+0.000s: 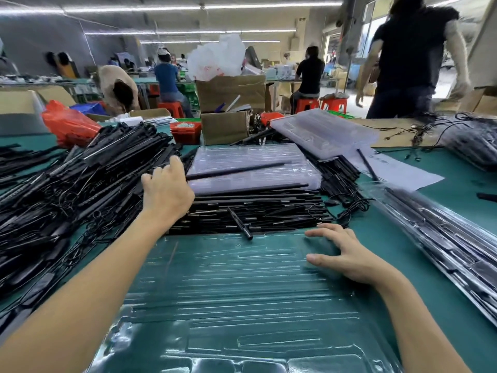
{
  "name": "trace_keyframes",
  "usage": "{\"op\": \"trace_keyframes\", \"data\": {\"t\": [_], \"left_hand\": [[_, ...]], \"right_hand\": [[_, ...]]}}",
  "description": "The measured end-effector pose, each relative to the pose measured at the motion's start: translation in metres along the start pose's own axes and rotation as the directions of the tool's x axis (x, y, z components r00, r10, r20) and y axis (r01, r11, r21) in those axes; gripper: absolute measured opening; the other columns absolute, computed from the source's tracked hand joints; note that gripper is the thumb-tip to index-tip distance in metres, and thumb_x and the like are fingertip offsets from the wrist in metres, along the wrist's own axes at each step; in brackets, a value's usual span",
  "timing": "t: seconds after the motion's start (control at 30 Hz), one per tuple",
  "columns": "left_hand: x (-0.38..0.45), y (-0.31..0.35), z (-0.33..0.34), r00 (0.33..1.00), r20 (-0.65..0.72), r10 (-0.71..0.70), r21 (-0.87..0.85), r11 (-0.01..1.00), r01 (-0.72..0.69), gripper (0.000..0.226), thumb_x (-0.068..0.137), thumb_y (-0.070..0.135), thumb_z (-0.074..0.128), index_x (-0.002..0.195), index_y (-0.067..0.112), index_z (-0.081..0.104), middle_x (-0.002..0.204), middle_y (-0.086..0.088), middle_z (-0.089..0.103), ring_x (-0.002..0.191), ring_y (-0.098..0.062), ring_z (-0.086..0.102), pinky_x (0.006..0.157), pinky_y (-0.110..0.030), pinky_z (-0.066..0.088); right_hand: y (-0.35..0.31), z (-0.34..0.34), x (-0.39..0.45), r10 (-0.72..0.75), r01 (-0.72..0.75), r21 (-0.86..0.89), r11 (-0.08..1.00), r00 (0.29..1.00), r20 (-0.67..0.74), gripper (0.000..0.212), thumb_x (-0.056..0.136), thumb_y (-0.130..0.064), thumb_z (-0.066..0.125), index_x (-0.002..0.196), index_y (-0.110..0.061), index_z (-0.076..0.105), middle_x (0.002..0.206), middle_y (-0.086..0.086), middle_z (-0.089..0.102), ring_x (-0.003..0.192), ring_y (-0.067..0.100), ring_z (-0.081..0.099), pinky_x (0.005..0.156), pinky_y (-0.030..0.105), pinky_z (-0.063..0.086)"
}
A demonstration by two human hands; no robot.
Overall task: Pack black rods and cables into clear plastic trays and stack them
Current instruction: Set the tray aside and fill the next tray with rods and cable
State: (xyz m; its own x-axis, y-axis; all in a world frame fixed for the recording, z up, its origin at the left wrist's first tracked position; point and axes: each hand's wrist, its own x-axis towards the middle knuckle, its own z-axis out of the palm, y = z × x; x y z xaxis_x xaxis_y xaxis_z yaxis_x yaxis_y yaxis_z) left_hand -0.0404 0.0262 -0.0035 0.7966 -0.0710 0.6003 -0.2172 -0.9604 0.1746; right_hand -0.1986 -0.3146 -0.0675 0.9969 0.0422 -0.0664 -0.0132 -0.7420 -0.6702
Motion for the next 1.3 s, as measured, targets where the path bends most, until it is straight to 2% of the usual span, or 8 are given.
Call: {"op": "trace_keyframes", "data": {"t": [0.1,0.17,0.27,0.4,0.67,0.83,0.93,1.3], "left_hand": [[-0.009,0.004,-0.015,0.988,0.150,-0.038,-0.235,0.969,0.073,0.024,0.093,0.032,0.059,0.094,0.018,0.039,0.077,-0.007,0.061,0.072,-0.034,0.058,0.068,-0.042,0.044],[-0.019,0.017,-0.019,0.943,0.321,0.084,-0.342,0.939,0.033,0.023,0.094,0.038,0.064,0.090,0.020,0.050,0.087,-0.004,0.068,0.081,-0.029,0.063,0.072,-0.038,0.050],[-0.035,0.044,-0.012,0.800,0.479,0.361,-0.411,0.898,-0.158,0.017,0.096,0.044,0.062,0.092,0.028,0.061,0.091,0.006,0.071,0.083,-0.017,0.066,0.076,-0.032,0.053],[-0.043,0.066,0.011,0.653,0.608,0.452,-0.456,0.872,-0.179,0.028,0.102,0.043,0.053,0.079,0.032,0.064,0.067,0.009,0.067,0.060,0.000,0.058,0.060,-0.020,0.042],[-0.037,0.059,0.009,0.811,0.414,0.413,-0.629,0.774,-0.073,0.009,0.103,0.027,0.055,0.102,0.032,0.063,0.079,0.019,0.061,0.067,0.001,0.053,0.067,-0.021,0.042],[-0.052,0.036,-0.019,0.759,0.473,0.447,-0.539,0.829,-0.153,0.025,0.079,0.056,0.076,0.094,0.041,0.061,0.072,0.017,0.056,0.066,-0.002,0.049,0.066,-0.027,0.042],[-0.075,0.019,-0.034,0.725,0.511,0.461,-0.528,0.834,-0.159,0.046,0.070,0.083,0.061,0.090,0.041,0.060,0.070,0.010,0.058,0.062,-0.004,0.049,0.062,-0.024,0.043],[-0.139,-0.023,-0.069,0.779,0.427,0.460,-0.577,0.801,-0.156,0.041,0.065,0.074,0.068,0.081,0.036,0.071,0.094,0.020,0.065,0.087,-0.006,0.061,0.077,-0.023,0.049]], "right_hand": [[0.001,0.001,0.001,-0.003,0.003,0.004,1.000,1.000,-0.004,0.069,0.063,-0.075,0.064,0.127,-0.050,0.052,0.145,-0.012,0.034,0.137,0.015,0.021,0.120,0.044,0.020],[0.000,0.001,0.001,-0.002,0.002,0.006,1.000,1.000,0.001,0.069,0.062,-0.075,0.065,0.126,-0.051,0.052,0.145,-0.012,0.034,0.137,0.014,0.021,0.120,0.045,0.020],[0.000,0.001,0.000,0.000,0.000,0.001,1.000,1.000,-0.004,0.070,0.062,-0.076,0.063,0.126,-0.050,0.053,0.144,-0.012,0.035,0.137,0.015,0.021,0.120,0.044,0.020],[-0.001,0.002,-0.001,-0.010,0.010,-0.001,1.000,1.000,-0.016,0.066,0.064,-0.075,0.062,0.124,-0.050,0.054,0.142,-0.013,0.035,0.137,0.016,0.022,0.120,0.044,0.021],[-0.003,0.000,0.001,-0.028,0.028,0.003,1.000,1.000,-0.015,0.063,0.062,-0.074,0.063,0.120,-0.053,0.053,0.142,-0.011,0.038,0.135,0.014,0.025,0.119,0.044,0.022],[0.001,0.003,0.003,0.001,-0.001,0.004,1.000,0.999,-0.035,0.059,0.067,-0.074,0.069,0.121,-0.053,0.056,0.139,-0.004,0.043,0.135,0.017,0.029,0.118,0.043,0.026],[0.003,0.006,0.005,-0.004,0.002,-0.020,1.000,0.995,-0.102,0.058,0.072,-0.063,0.077,0.124,-0.044,0.060,0.139,-0.002,0.044,0.138,0.019,0.033,0.119,0.039,0.027],[-0.006,0.004,-0.001,-0.017,0.017,-0.011,1.000,0.998,-0.068,0.060,0.061,-0.076,0.061,0.117,-0.053,0.056,0.142,-0.011,0.036,0.137,0.015,0.021,0.120,0.043,0.016]]}}
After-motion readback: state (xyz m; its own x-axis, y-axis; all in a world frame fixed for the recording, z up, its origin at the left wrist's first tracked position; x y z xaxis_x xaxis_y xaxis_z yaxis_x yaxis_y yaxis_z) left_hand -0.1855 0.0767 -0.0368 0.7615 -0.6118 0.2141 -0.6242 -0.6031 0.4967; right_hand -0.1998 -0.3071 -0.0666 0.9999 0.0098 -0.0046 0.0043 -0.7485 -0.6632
